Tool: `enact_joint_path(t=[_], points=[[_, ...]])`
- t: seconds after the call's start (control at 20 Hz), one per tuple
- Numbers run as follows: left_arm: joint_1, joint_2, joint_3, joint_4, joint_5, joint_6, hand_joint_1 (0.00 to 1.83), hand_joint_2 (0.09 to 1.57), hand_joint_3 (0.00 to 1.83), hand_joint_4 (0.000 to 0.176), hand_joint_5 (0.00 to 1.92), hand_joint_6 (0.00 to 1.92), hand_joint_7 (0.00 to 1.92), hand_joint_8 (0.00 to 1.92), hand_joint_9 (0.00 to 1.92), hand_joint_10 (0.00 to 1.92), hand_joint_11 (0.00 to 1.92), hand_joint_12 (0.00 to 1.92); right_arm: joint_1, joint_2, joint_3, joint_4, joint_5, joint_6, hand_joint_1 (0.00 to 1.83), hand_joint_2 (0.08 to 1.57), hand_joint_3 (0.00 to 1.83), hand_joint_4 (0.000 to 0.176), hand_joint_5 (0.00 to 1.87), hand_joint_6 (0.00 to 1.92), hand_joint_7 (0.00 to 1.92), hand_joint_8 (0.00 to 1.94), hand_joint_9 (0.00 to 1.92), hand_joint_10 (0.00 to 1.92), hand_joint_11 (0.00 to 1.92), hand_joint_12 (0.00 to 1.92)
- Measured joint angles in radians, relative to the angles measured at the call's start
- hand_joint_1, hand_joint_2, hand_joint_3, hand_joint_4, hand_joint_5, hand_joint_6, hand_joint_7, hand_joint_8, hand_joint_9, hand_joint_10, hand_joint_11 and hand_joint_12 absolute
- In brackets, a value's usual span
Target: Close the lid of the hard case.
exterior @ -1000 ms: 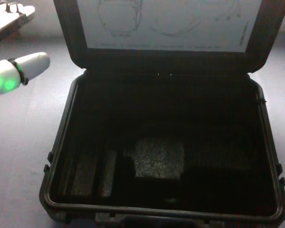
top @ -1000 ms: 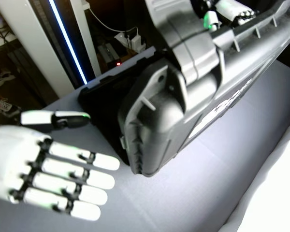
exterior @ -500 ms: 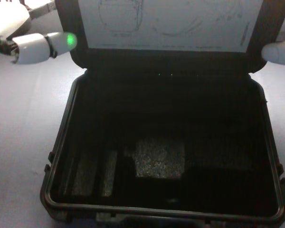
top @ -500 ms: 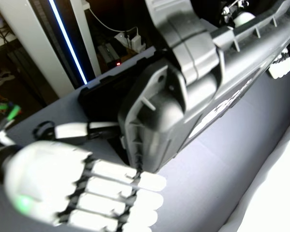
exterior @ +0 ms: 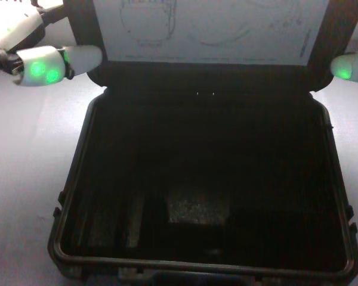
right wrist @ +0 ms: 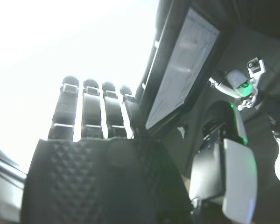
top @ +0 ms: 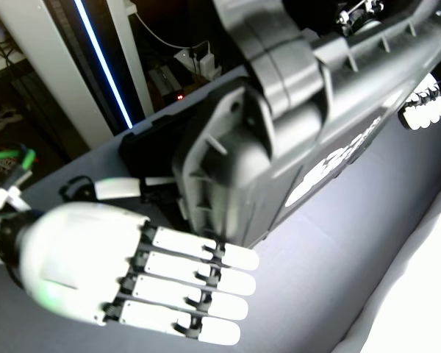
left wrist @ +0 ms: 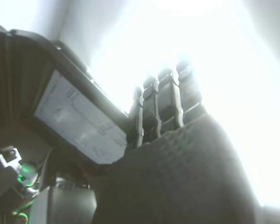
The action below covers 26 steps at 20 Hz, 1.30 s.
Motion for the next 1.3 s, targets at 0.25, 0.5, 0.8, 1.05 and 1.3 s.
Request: enact_joint_path(t=[0.25, 0.5, 0.8, 1.05, 1.3], points=[[0.092, 0.066, -0.085, 0.024, -0.095, -0.006, 0.07, 1.26, 0.01, 0.0, 0.22, 0.0, 0.22, 0.0, 0.17, 0.01, 0.0, 0.34, -0.036, 0.014, -0.04, -0.029, 0.063, 0.0, 0.19, 1.05, 0.0, 0.0, 0.0, 0.0, 0.0, 0.0, 0.0, 0.0, 0.0, 0.0], [0.165, 0.111, -0.148, 0.052, -0.165, -0.002, 0.12, 1.25, 0.0, 0.0, 0.26, 0.0, 0.25, 0.0, 0.22, 0.0, 0.0, 0.44, -0.094, 0.029, -0.076, -0.063, 0.087, -0.003, 0.13, 1.07, 0.01, 0.0, 0.0, 0.0, 0.0, 0.0, 0.0, 0.0, 0.0, 0.0], [0.227, 0.116, -0.166, 0.042, -0.18, -0.033, 0.12, 1.29, 0.0, 0.0, 0.23, 0.0, 0.24, 0.0, 0.18, 0.0, 0.0, 0.34, -0.175, 0.053, -0.103, -0.047, 0.103, 0.012, 0.13, 1.09, 0.01, 0.0, 0.0, 0.0, 0.0, 0.0, 0.0, 0.0, 0.0, 0.0], [0.308, 0.15, -0.204, 0.036, -0.225, -0.052, 0.12, 1.3, 0.0, 0.0, 0.21, 0.0, 0.23, 0.0, 0.21, 0.0, 0.0, 0.46, -0.219, 0.066, -0.134, -0.039, 0.128, 0.017, 0.23, 1.14, 0.01, 0.0, 0.0, 0.0, 0.0, 0.0, 0.0, 0.0, 0.0, 0.0], [0.381, 0.161, -0.236, 0.023, -0.244, -0.07, 0.06, 1.3, 0.0, 0.0, 0.19, 0.0, 0.19, 0.0, 0.17, 0.0, 0.0, 0.47, -0.303, 0.093, -0.173, -0.03, 0.161, 0.036, 0.17, 1.16, 0.01, 0.0, 0.0, 0.0, 0.0, 0.0, 0.0, 0.0, 0.0, 0.0]])
